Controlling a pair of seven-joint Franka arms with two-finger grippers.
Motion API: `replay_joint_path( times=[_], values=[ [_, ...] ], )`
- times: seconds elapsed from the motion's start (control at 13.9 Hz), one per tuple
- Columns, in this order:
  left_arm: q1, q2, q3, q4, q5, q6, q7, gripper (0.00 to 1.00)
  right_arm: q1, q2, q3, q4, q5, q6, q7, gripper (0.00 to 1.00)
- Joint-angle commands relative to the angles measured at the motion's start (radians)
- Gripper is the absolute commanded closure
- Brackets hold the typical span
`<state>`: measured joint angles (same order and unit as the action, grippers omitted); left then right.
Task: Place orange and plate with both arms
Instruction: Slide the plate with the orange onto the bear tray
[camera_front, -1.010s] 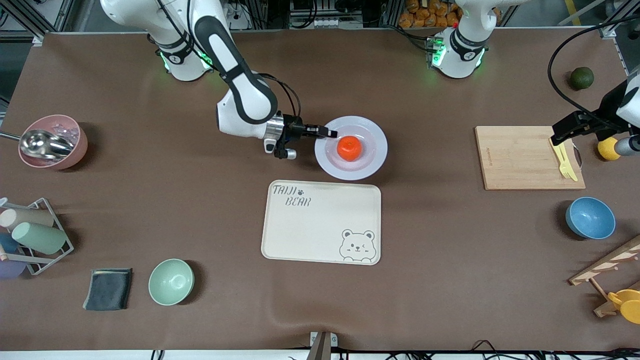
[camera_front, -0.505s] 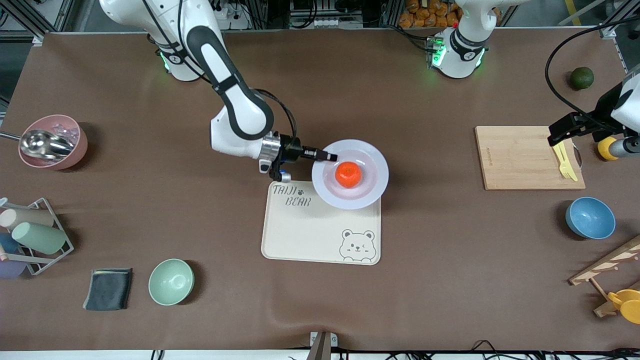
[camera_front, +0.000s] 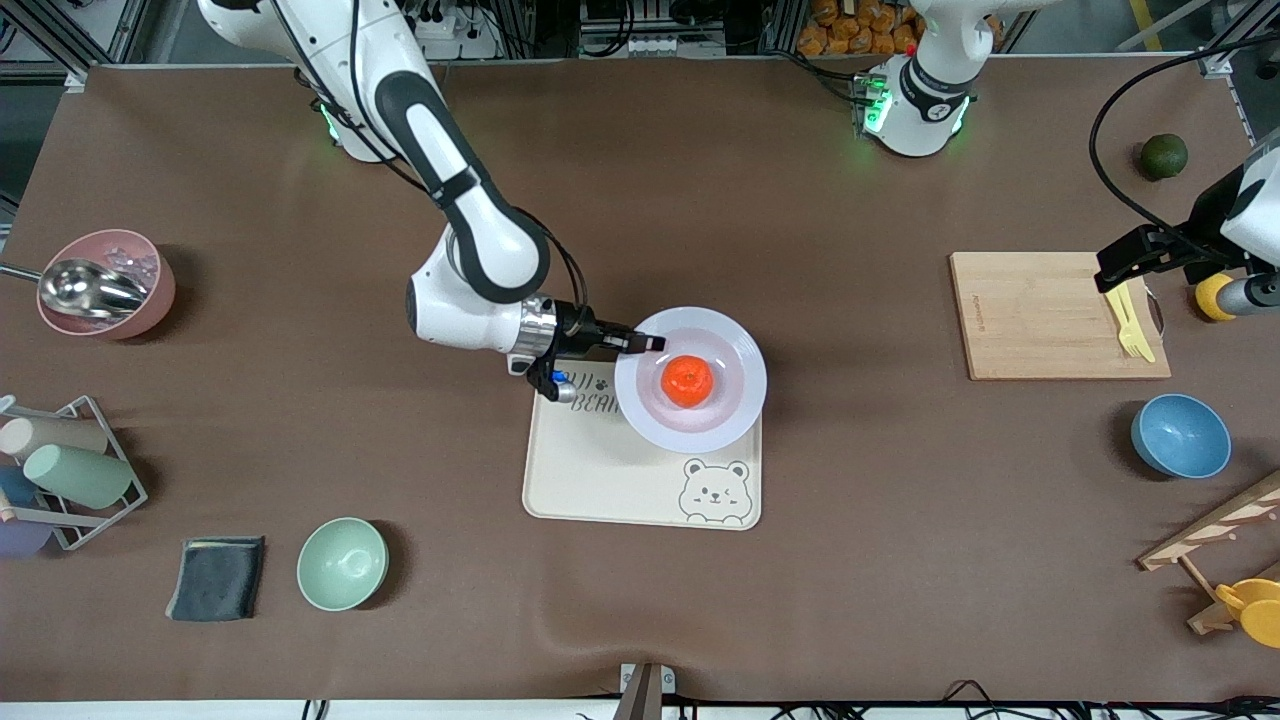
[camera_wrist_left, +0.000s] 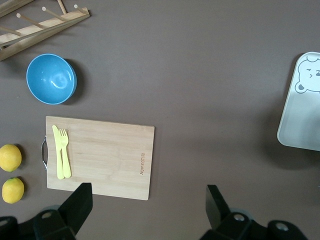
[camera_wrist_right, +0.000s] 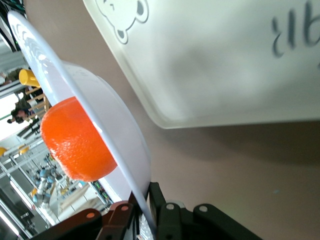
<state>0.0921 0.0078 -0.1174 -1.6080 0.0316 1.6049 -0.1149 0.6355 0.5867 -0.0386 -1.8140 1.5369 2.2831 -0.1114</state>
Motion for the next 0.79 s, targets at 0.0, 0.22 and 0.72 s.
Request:
replay_joint_path(
  times=[0.0, 0.22, 0.72],
  values=[
    [0.003, -0.002, -0.001, 0.007, -0.024, -0.005, 0.003, 0.00, -0.077, 0.088, 0.014, 0.067, -0.015, -0.100, -0.102, 1.00],
    [0.003, 0.000, -0.001, 0.007, -0.024, -0.002, 0.003, 0.00, -0.086, 0.117, 0.014, 0.104, -0.015, -0.109, -0.103, 1.00],
    [0.003, 0.008, -0.001, 0.008, -0.024, 0.003, 0.003, 0.00, -0.139, 0.235, 0.013, 0.240, -0.119, -0.169, -0.100, 1.00]
  ],
)
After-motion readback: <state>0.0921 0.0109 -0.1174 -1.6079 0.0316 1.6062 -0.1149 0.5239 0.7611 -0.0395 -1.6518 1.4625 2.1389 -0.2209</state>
